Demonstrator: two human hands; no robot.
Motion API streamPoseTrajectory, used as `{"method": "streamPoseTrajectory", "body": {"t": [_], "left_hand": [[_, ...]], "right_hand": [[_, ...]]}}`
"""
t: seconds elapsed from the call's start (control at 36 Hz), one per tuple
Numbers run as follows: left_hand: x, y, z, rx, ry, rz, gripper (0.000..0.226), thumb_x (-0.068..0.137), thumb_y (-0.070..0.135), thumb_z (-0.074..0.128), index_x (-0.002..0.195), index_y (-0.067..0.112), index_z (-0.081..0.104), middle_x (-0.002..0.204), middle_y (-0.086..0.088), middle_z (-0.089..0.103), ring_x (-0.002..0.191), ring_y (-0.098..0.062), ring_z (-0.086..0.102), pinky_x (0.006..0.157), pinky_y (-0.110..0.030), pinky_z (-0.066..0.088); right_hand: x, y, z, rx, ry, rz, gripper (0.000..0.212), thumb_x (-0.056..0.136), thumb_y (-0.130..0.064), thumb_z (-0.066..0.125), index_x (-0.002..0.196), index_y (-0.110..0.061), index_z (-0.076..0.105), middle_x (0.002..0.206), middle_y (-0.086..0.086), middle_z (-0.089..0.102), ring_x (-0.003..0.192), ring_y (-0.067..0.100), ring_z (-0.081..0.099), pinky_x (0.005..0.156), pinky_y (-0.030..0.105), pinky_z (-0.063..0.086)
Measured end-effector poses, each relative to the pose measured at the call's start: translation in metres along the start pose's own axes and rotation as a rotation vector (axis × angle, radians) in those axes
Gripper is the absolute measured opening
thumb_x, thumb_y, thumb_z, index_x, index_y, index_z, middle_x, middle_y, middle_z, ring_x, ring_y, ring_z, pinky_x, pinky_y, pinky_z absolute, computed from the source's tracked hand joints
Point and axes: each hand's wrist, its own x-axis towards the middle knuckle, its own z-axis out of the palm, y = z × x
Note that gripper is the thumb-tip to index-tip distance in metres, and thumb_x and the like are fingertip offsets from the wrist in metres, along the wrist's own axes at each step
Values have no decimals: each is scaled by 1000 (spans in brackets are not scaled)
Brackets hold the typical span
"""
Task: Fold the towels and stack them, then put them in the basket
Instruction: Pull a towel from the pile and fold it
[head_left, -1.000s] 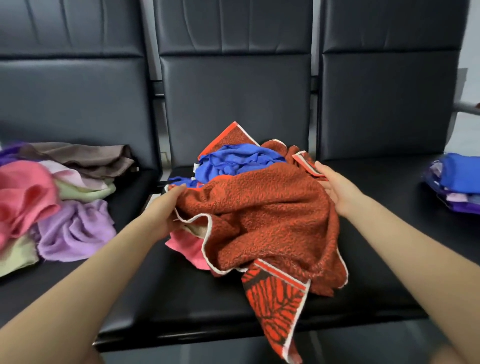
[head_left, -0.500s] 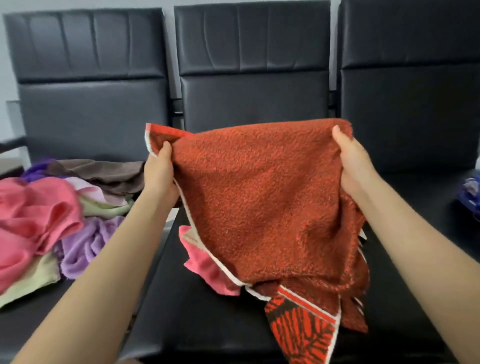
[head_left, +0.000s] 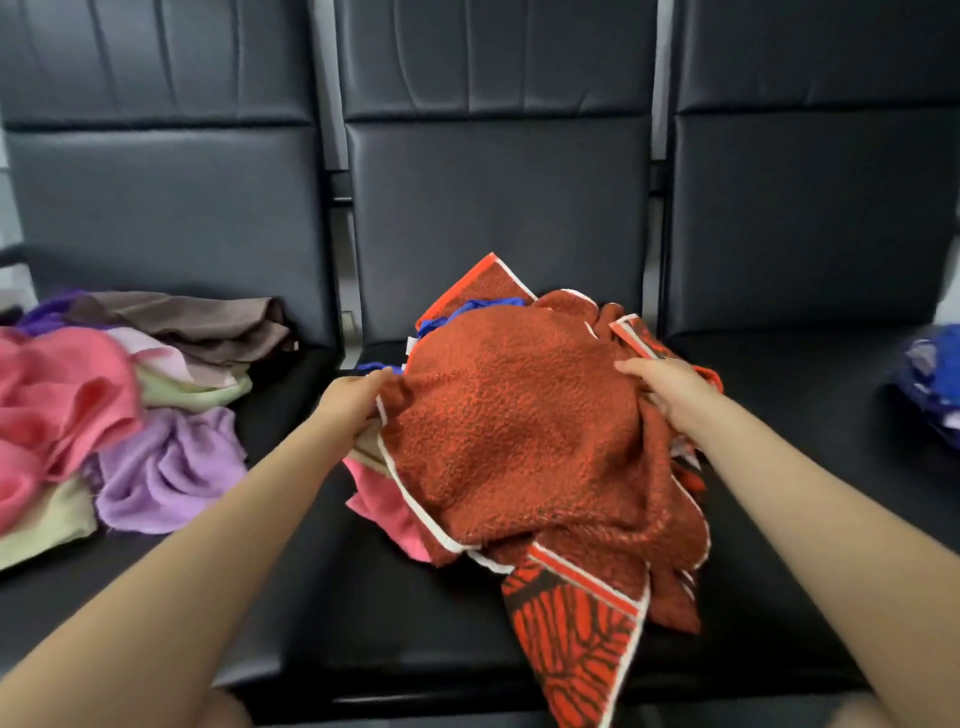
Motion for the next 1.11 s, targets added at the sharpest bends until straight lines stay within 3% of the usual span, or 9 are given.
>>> {"method": "streamPoseTrajectory", "body": {"t": [0.08,0.14,0.19,0.28,0.47,0.61,0.75,0.94,1.11], "left_hand": [[-13,-2,-3,143,34,93,27,88,39,64,76,15,66,79,-6,59,79,-21,55,78,-34,47],[-29,-2,-6,266,57,201,25,89,41,62,89,17,69,80,-3,60,80,-18,56,79,-32,46],[-47,0,-13,312,93,315,21,91,37,60,95,18,68,85,0,65,82,-16,60,82,-34,48],[-81,4,-23,371,55,467,23,93,31,58,82,13,67,70,3,63,62,-9,58,73,-32,48],[-150,-2,-27,533,-289,394,44,96,34,55,65,7,71,45,4,56,40,-3,45,49,-13,41],[-172,-26,-22,897,-286,384,46,90,56,50,72,21,74,61,9,68,56,-3,57,63,-22,45],[-179,-33,-5,681,-205,405,47,86,58,57,77,15,74,75,-7,71,71,-21,65,72,-39,51],[-182,-27,31,424,-230,288,42,87,46,63,77,6,68,69,-4,68,59,-14,57,56,-23,48],[-167,-24,48,593,-222,333,46,89,41,62,84,-4,68,80,-19,69,71,-25,61,75,-44,53]], "right_hand": [[-11,4,-7,-249,69,-120,18,85,-23,70,95,-8,68,85,3,64,76,17,59,66,26,45],[-26,4,-14,-404,138,-255,29,81,-25,71,106,-10,69,99,1,65,92,17,60,78,27,46],[-47,-1,-17,-429,166,-378,25,84,-18,68,108,-14,67,101,-4,63,96,12,59,87,25,45],[-89,-9,-20,-422,78,-515,10,88,-18,65,97,-20,68,87,-11,63,81,3,59,71,16,43],[-167,-8,-31,-662,-282,-474,35,92,-38,61,68,-13,66,54,-5,59,44,5,49,42,12,36],[-199,6,-39,-742,-270,-412,46,85,-50,63,58,-13,66,50,-1,61,41,9,54,45,12,39],[-208,27,-40,-1093,-87,-391,58,82,-67,55,71,-12,71,59,1,66,46,5,55,56,28,46],[-191,47,-24,-843,-60,-352,50,87,-57,59,63,-13,53,61,-4,59,45,5,53,57,31,45],[-160,49,-16,-694,-39,-277,35,88,-40,65,65,-17,50,67,-2,59,68,18,59,66,33,44]]}}
